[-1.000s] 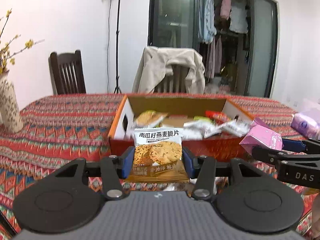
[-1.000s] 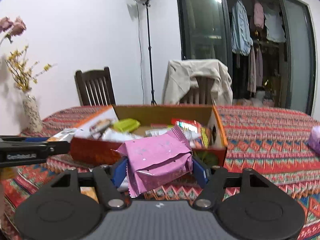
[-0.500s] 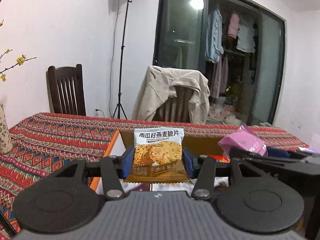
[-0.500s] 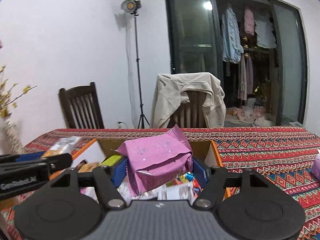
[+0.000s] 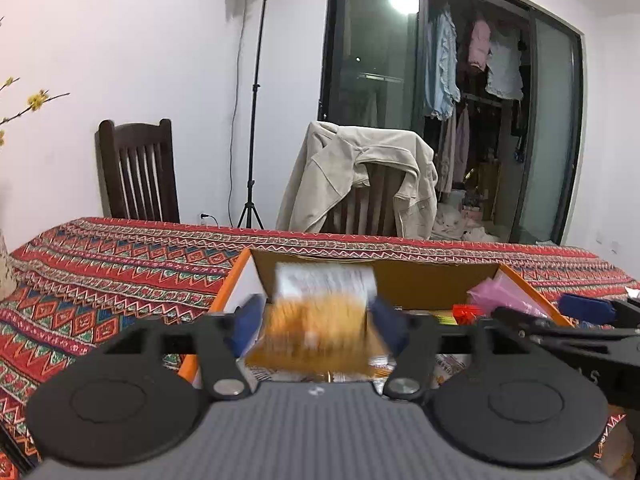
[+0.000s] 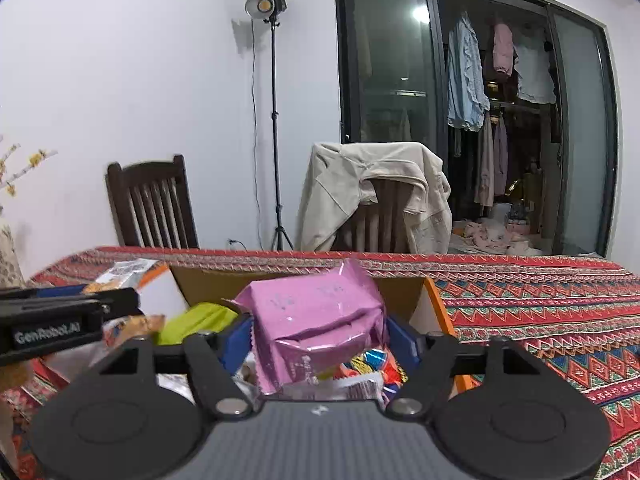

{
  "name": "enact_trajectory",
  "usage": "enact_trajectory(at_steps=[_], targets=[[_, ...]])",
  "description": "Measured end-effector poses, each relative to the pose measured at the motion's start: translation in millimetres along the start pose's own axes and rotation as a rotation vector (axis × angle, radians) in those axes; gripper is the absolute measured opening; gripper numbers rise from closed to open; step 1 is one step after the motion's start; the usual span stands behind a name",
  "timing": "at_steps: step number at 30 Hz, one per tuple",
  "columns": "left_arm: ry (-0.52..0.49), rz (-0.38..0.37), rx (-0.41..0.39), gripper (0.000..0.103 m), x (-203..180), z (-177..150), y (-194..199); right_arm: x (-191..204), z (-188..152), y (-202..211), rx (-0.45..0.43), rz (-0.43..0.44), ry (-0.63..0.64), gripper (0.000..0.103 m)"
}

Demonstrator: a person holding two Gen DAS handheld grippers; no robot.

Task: Organize snacks
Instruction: 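Carry both packets over the box and open both tools, then withdraw both tools from the box toward the remaining packets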

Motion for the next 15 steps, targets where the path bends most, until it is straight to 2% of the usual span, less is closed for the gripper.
enact_trajectory(at_steps=[1, 2, 4, 15], targets=[[0.017, 0.007, -0.015, 0.092, 3.6, 1.4, 2.2, -1.0, 0.0, 1.0, -0.004, 0.001, -0.002, 0.091], [0.028, 0.013, -0.028, 0.095, 6.3, 2.8, 4.8, -2.0, 0.5, 2.6, -0.01, -0.002, -0.01, 0.1], [0.052, 0.011, -0.052, 0.103, 10.9, 5.8, 10.3, -4.6, 1.2, 6.8, -0.023, -0.008, -0.031, 0.103], [0.084, 0.069, -0.033, 0.103, 25.1, 15.0, 20.5, -10.8, -1.1, 19.9, -0.024, -0.002, -0.089, 0.103]])
Point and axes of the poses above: each gripper's, at about its wrist camera, not at the fingertips, and y roughly against the way its jaws point, x to its left, z to its top, the point moved 10 cm from there along -y, roughly the way its jaws point, and after that the axes turned 13 degrees about z, right-handed, at the moved point
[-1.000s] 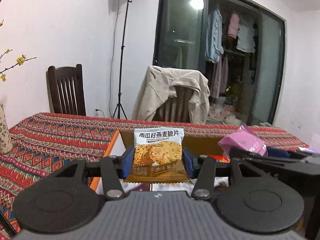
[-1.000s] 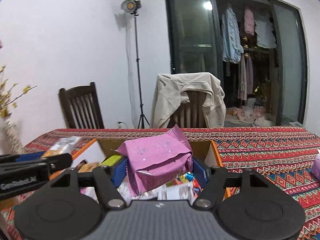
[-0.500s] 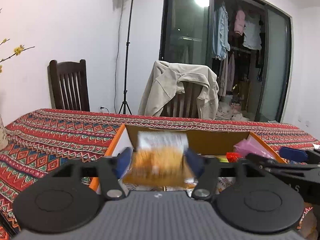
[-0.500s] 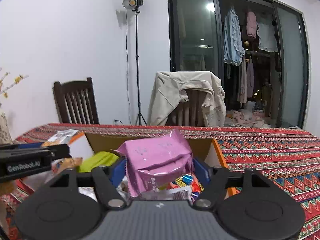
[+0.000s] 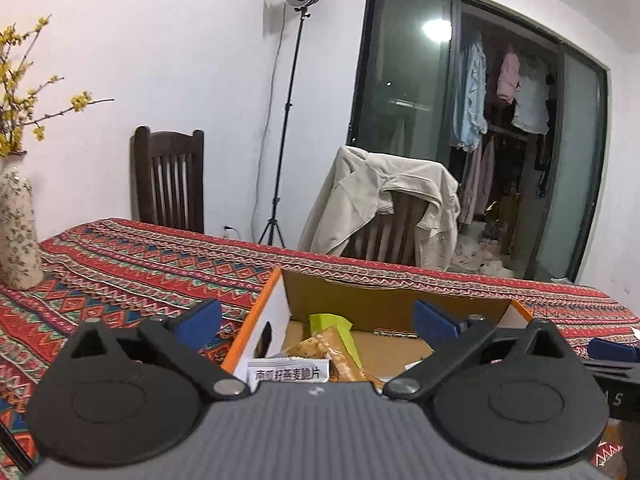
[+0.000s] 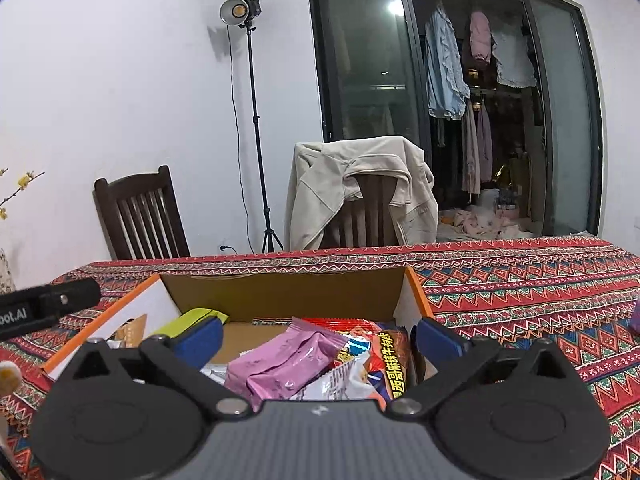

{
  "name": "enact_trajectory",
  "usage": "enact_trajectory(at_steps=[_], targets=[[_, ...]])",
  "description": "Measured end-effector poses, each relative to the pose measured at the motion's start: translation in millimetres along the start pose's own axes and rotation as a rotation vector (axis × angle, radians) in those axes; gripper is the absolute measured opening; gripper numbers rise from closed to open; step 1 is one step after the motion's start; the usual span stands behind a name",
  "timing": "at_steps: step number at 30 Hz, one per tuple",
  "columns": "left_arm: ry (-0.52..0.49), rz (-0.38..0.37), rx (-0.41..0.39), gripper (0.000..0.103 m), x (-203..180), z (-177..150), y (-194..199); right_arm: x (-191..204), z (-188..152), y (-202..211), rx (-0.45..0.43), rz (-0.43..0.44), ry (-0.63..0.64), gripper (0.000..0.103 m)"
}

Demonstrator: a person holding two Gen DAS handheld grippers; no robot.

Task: Organize snacks
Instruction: 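Withdraw both tools from the box toward the remaining packets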

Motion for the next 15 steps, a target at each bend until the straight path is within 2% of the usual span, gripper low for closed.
enact_trajectory(at_steps=[6, 15], targets=[[-0.003, 0.026, 0.046, 0.103, 11.7, 5.9, 14.1, 4.0, 1.1, 8.1, 0.008, 0.017, -0.006, 0.103], [-0.076, 0.064, 0.091, 0.103, 40.5, -17.4, 34.5, 20.0, 8.0, 17.9, 0.015, 0.037, 0.014, 0.103]])
Point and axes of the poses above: each gripper's, at about its wrist camera, not at the fingertips, and y roughly against the way its jaws point, x to its left, z to its top, the point moved 10 cm from there along -y, roughly the way its jaws point, and after that the axes turned 13 degrees about z, right-handed, at the moved point
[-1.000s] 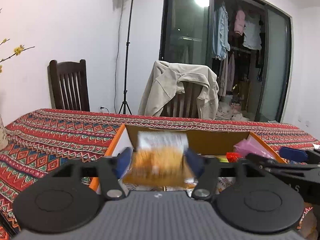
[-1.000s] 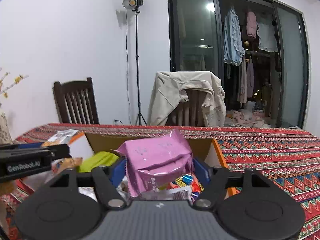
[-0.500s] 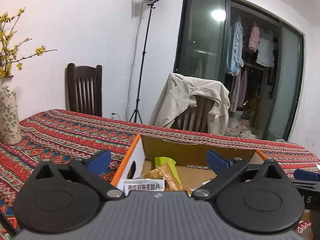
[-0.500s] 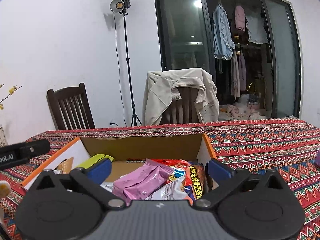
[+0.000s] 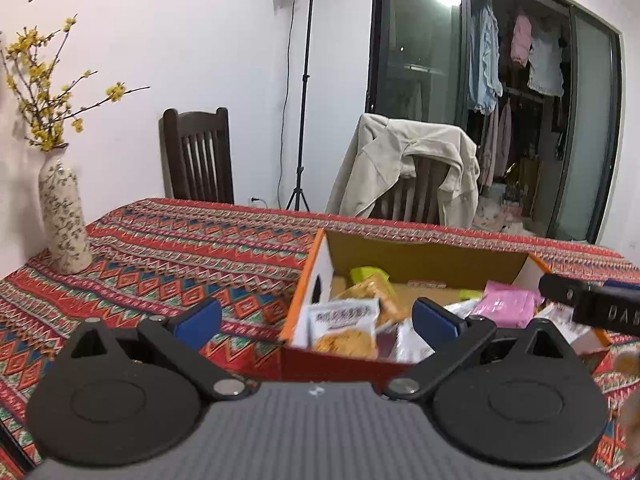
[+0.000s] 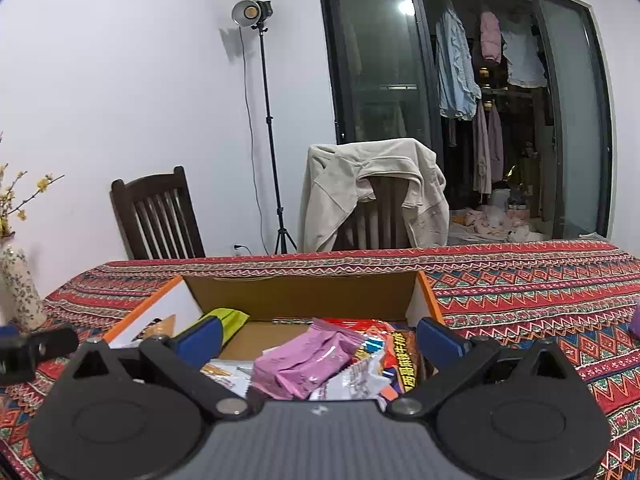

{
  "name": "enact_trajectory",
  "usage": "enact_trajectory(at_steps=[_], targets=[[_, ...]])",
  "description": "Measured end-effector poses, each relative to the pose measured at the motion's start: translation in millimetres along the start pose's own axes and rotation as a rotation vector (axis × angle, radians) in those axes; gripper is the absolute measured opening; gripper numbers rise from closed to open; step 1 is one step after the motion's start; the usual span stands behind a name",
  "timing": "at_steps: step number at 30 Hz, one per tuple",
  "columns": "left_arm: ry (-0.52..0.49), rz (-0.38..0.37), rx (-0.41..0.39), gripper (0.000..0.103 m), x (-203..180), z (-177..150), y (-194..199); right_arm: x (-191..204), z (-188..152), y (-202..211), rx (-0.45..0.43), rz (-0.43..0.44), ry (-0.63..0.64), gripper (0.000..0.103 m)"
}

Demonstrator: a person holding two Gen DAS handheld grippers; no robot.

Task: Organize snacks
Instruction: 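Withdraw both tools from the box toward the remaining packets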

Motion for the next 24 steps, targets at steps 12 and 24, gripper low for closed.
enact_trajectory(at_steps=[12, 24], targets=[[-0.027, -0.018, 0.069, 0.103, 24.8, -39.4, 8.5, 38.3, -36.0, 13.0, 0.133, 0.029, 0.08, 0.103], [-0.025, -0.019, 0.127, 0.103, 68.1, -74.8, 23.0, 95.0, -121.4, 17.1, 0.371, 0.119, 0.124, 0.103]])
Point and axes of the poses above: each gripper's, at about its wrist camera, not at the fingertips, and y roughly against the way its jaws point, x to its left, z to its top, the point moved 10 cm from there along -y, roughly the way its jaws point, and after that the axes turned 13 degrees about z, right-handed, at the moved point
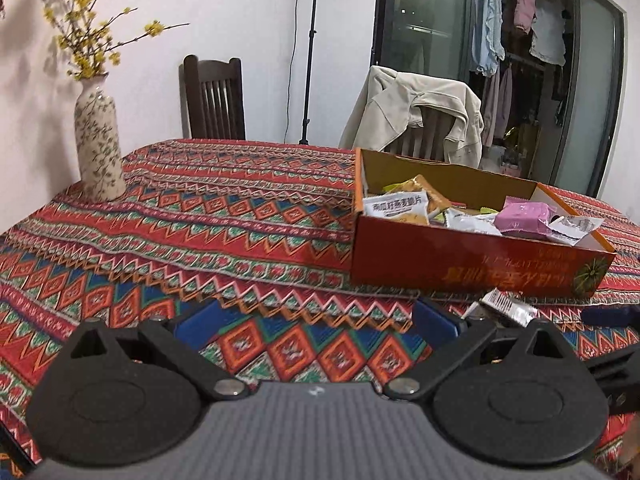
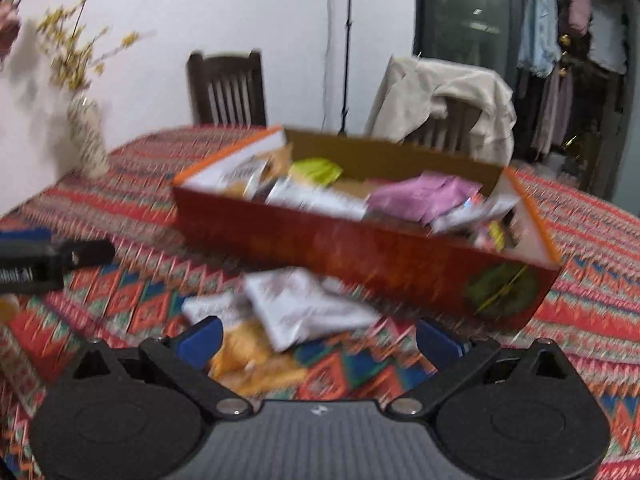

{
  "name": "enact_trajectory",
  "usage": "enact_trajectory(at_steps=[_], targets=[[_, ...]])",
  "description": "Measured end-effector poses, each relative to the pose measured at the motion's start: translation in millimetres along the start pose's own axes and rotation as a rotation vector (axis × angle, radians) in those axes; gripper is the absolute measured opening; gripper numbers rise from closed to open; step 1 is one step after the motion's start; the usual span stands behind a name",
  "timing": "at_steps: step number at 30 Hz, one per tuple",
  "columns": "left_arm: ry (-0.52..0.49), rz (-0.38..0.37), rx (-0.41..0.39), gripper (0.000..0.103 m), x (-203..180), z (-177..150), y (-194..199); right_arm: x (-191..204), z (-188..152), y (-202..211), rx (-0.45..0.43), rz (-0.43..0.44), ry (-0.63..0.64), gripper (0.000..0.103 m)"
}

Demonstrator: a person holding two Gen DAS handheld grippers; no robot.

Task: Organize snacks
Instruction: 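Withdraw both tools from the box toward the remaining packets, then grasp the seed-crisp packet with the right tool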

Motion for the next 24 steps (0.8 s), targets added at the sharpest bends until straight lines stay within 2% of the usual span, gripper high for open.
enact_trajectory(at_steps=[3, 8, 10, 13, 16, 17, 19, 20, 21, 24], targets=[[0.009, -0.002, 0.003, 0.103, 7.0, -3.4, 3.3, 8.3, -8.6, -11.3, 0.051, 0.024, -0.006, 0.103], [0.028, -0.008, 0.009, 0.103, 15.3, -8.5, 7.7, 18.8, -9.5, -28.9, 0.087, 0.047, -0.033, 0.1], [0.036, -0.01, 0.012, 0.103, 18.8, -10.3, 8.8, 21.7, -7.4, -36.0, 0.092, 0.032, -0.027, 0.101], [0.048, -0.014, 0.012, 0.103, 24.8, -11.8, 10.6, 25.3, -0.9, -40.8, 0.077, 0.028, -0.034, 0.096], [0.055, -0.015, 0.016, 0.103, 28.8, -13.0, 11.9, 26.9, 3.7, -42.3, 0.061, 0.03, -0.029, 0.087], [0.055, -0.015, 0.016, 0.103, 29.8, -13.4, 12.6, 28.1, 4.1, -40.5, 0.052, 0.034, -0.025, 0.08], [0.057, -0.013, 0.017, 0.103, 31.1, -14.1, 14.3, 29.7, 4.6, -36.5, 0.036, 0.04, -0.018, 0.064], [0.057, -0.011, 0.019, 0.103, 31.7, -14.3, 15.0, 30.4, 4.8, -34.2, 0.031, 0.044, -0.019, 0.049], [0.058, -0.008, 0.021, 0.103, 32.2, -14.6, 15.6, 31.0, 4.4, -32.0, 0.032, 0.048, -0.022, 0.045], [0.06, -0.006, 0.022, 0.103, 31.4, -14.2, 19.4, 32.9, 2.3, -26.8, 0.029, 0.055, -0.024, 0.043]])
Point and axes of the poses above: each gripper's, at about its wrist camera, not at the fingertips, and y roughly against the way its jaws point, x to its left, z to its top, the point moved 10 cm from there along -y, roughly the way its jaws point, and after that the axes turned 13 degrees about z, right-handed, at the moved point
